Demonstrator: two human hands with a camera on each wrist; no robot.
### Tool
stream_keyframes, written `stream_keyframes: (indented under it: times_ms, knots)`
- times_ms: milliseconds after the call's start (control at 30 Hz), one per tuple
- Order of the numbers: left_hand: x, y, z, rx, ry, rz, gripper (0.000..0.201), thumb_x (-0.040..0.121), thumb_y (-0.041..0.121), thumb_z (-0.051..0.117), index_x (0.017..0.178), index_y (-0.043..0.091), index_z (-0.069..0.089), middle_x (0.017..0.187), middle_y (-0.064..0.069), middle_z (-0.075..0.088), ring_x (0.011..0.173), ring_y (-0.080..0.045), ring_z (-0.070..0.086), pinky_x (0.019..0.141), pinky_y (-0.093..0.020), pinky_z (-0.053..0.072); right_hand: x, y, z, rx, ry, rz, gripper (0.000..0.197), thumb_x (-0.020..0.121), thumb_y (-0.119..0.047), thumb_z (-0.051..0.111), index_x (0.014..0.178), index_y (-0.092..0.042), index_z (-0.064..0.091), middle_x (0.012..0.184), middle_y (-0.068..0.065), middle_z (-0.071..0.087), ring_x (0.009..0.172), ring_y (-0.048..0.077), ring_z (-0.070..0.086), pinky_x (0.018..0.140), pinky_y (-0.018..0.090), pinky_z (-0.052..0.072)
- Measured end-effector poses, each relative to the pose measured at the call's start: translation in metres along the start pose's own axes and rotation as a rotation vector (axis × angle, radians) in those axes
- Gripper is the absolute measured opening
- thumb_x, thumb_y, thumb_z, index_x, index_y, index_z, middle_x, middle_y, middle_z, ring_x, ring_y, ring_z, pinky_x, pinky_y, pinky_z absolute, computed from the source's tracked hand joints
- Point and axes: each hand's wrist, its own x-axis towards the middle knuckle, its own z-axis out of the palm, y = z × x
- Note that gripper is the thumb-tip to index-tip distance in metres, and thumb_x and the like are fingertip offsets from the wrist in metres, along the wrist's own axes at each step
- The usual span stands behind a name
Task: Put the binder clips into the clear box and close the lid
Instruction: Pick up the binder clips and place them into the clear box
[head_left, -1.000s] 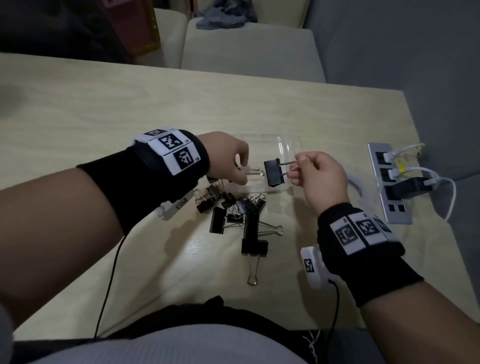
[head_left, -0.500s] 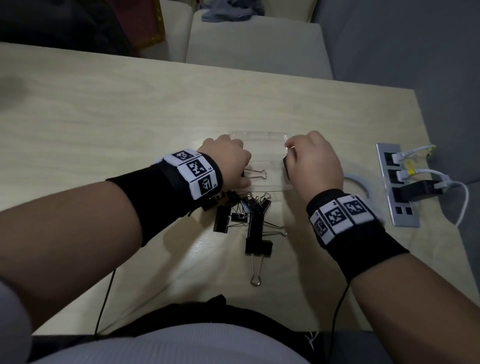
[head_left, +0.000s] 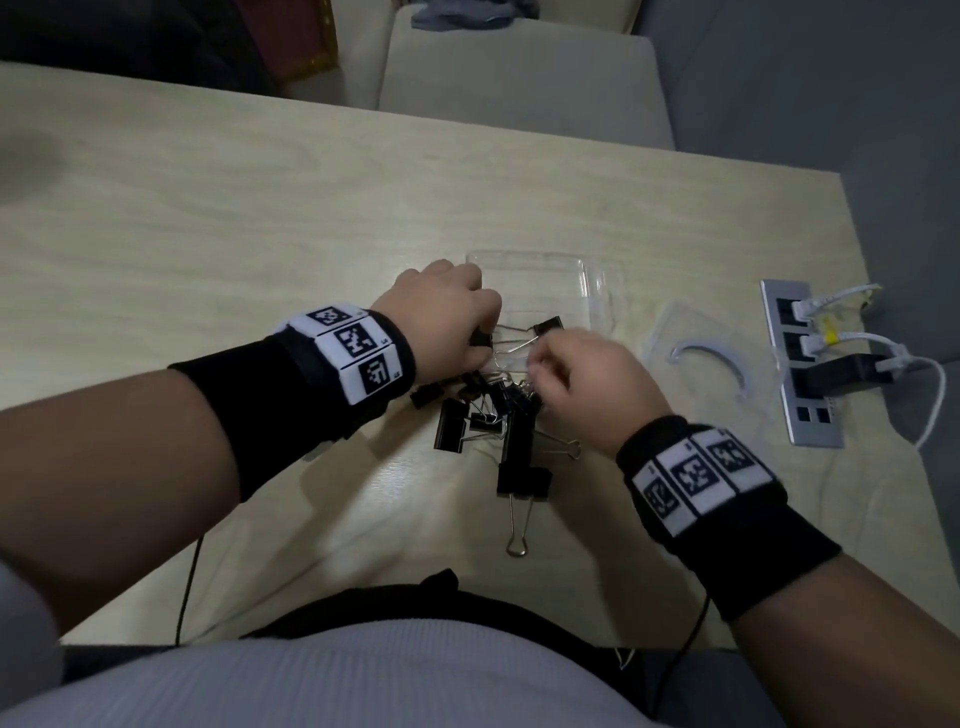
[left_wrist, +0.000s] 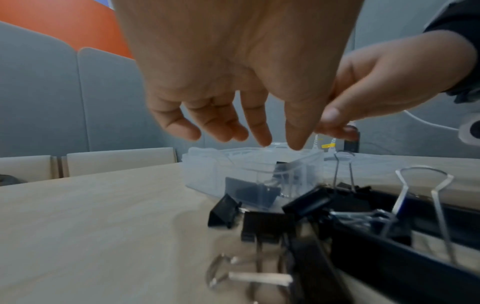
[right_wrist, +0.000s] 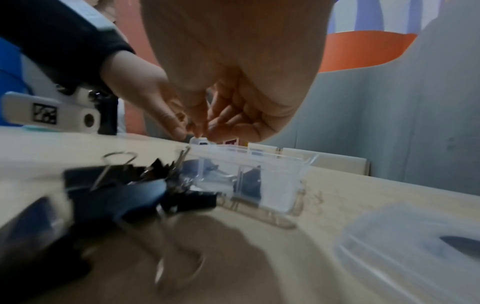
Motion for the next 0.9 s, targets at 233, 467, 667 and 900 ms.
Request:
stream_keyframes:
  times_ms: [233,467,667,900]
  knots:
    - [-0.038,0.005,0.024,0.156,-0.299,0.226,0.045,0.080,0.054,0.059,0.116,0.028,0.055,0.113,0.003,0.057,0.101,-0.024,0.059,0.078,-0.035,0.049,-0.044,-0.012,0.033,-0.325,-0.394,0.177,0.065,0.067,-0.073,0.060,0.102,-0.022,0.040,0.101,-0.002,0.047,0.085,0.025,0.059,0.067,0.037,0.048]
    - [-0.041,0.006,0.037,0.221,-0.310,0.223,0.038,0.087,0.038,0.050,0.124,0.029,0.046,0.114,-0.008,0.052,0.091,-0.034,0.062,0.075,-0.043,0.055,-0.057,-0.017,0.052,-0.227,-0.270,0.219,0.044,0.078,-0.040,0.064,0.108,-0.017,0.040,0.107,0.006,0.044,0.093,0.032,0.058,0.065,0.036,0.043]
    - [-0.041,0.007,0.037,0.242,-0.361,0.223,0.035,0.087,0.039,0.048,0.119,0.026,0.047,0.104,-0.006,0.059,0.092,-0.032,0.062,0.074,-0.040,0.053,-0.062,-0.011,0.050,-0.211,-0.230,0.257,0.039,0.077,-0.039,0.059,0.105,-0.016,0.044,0.104,0.006,0.046,0.092,0.031,0.057,0.065,0.034,0.040]
    - [-0.041,0.001,0.038,0.199,-0.284,0.256,0.035,0.084,0.045,0.053,0.116,0.032,0.053,0.118,-0.002,0.052,0.100,-0.029,0.057,0.078,-0.038,0.052,-0.055,-0.001,0.023,0.107,-0.056,0.350,0.025,0.080,-0.040,0.059,0.090,-0.017,0.057,0.090,-0.002,0.045,0.072,0.015,0.052,0.062,0.027,0.042]
